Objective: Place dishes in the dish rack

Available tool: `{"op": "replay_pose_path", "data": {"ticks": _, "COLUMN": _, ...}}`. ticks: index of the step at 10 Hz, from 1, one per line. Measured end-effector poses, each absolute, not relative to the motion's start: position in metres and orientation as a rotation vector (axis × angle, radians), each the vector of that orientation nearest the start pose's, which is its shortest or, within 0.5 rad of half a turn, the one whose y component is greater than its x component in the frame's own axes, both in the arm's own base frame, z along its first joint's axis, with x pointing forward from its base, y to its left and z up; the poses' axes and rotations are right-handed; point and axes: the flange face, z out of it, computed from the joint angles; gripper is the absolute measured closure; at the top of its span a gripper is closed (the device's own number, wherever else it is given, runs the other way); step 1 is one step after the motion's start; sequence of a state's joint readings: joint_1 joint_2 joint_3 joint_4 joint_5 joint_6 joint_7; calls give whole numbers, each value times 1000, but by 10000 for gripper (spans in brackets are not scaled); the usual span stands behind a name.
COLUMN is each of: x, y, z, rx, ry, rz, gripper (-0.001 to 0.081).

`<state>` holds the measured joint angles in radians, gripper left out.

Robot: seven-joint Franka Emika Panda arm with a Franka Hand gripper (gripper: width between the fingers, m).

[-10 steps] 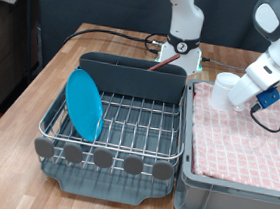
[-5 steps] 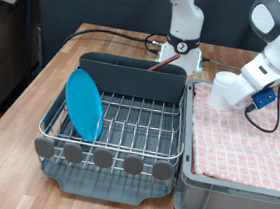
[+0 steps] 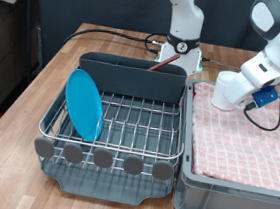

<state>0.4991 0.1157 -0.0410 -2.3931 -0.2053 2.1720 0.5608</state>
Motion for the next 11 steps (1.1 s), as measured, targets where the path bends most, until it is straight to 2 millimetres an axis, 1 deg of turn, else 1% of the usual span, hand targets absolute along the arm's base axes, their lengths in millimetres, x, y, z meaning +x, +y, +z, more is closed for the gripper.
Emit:
{"op": "replay_pose_path", "data": {"ticks": 3, "x": 424, "y": 200, "z": 270, "rx": -3405, "ry": -32, "rz": 361, "gripper": 733}}
{"op": "replay_pose_path", "data": {"ticks": 5, "x": 431, "y": 200, "z": 292, "rx": -3390, "ry": 18, "rz": 294, "gripper": 734}}
{"op": "replay_pose_path", "data": {"ticks": 7, "x": 438, "y": 194, "z": 320, "rx": -3375, "ry": 156, "rz": 175, "gripper": 734}}
{"op": "replay_pose_path", "data": {"ticks": 8, "x": 444, "y": 188, "z": 336, "rx": -3383, "ry": 228, "rz": 71, "gripper": 734}}
{"op": "replay_pose_path", "data": {"ticks": 9, "x": 442, "y": 183, "z": 344, "rx": -3387, "ry": 292, "rz": 0, "gripper": 734}}
{"op": "replay_pose_path", "data": {"ticks": 11, "x": 443, "y": 182, "z": 340, "rx": -3396, "ry": 260, "rz": 30, "gripper": 734}}
